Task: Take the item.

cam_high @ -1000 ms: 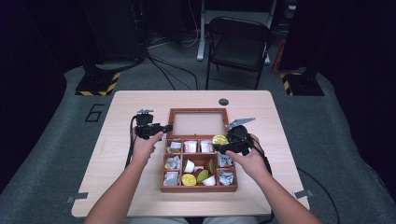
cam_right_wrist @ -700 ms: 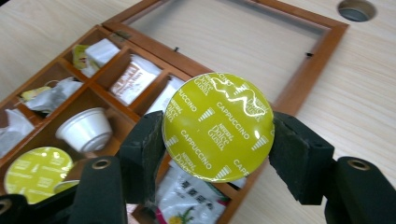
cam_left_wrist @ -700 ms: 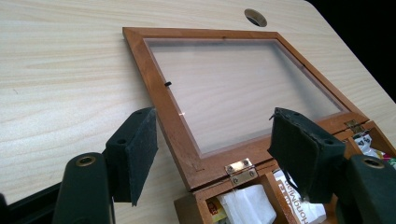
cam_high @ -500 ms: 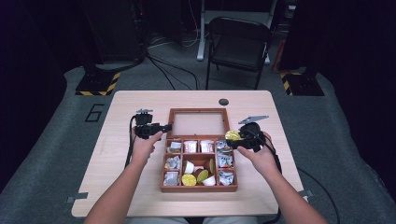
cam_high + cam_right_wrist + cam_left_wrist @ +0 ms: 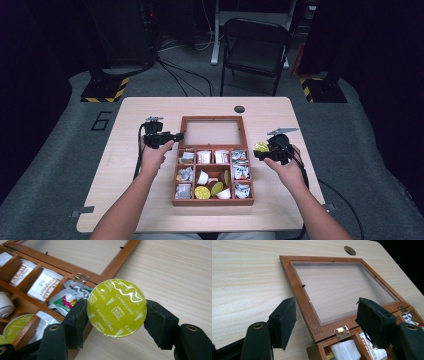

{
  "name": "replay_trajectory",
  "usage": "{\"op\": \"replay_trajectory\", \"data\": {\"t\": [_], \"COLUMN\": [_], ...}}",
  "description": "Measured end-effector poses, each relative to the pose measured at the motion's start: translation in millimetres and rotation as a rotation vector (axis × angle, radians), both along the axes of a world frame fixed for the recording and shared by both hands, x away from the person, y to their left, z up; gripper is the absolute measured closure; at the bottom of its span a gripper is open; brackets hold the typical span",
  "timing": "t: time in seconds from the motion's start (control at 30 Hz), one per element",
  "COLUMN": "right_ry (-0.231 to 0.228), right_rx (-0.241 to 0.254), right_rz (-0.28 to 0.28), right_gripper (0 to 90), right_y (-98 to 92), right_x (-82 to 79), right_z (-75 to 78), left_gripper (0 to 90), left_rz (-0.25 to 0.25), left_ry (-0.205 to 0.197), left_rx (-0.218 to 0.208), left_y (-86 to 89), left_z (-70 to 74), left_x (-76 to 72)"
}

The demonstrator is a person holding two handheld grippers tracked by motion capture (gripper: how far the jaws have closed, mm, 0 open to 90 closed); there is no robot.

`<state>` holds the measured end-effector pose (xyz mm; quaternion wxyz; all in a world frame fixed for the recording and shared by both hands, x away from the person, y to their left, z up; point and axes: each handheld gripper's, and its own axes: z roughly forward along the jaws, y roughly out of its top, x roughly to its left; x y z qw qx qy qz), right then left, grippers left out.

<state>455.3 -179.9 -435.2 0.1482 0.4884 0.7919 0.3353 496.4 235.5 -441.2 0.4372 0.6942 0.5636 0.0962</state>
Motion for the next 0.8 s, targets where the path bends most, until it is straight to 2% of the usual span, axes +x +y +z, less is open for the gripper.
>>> {"op": "replay_trajectory", "data": {"t": [0.1,0.2,0.43,0.6,0.8], "right_ry": [0.001,-0.017,0.004,0.018,0.031], "right_rx": [0.001,-0.029,-0.039,-0.045,-0.044], "right_rz": [-0.028,-0.046,-0.096,-0.125,-0.164], "right_gripper": [37.6,37.6,37.6,37.6,37.5], "right_y": [-5.4,-11.9,-25.0,-33.5,-44.9], "right_x": [0.7,2.1,4.6,6.6,8.0], "right_z": [-3.1,-8.7,-25.1,-36.2,-43.5], "left_gripper": [32.1,32.0,32.0,32.0,32.0], "left_rz": [0.001,0.004,0.007,0.005,0.009], "left_ry": [0.0,0.0,0.004,0.003,0.006], "left_rx": [0.0,-0.001,-0.011,-0.003,-0.006], "left_y": [0.2,0.5,0.6,1.0,2.5], "left_z": [0.0,-0.1,-0.5,-1.0,-0.8], "left_x": [0.0,-0.2,0.0,0.5,0.5]}}
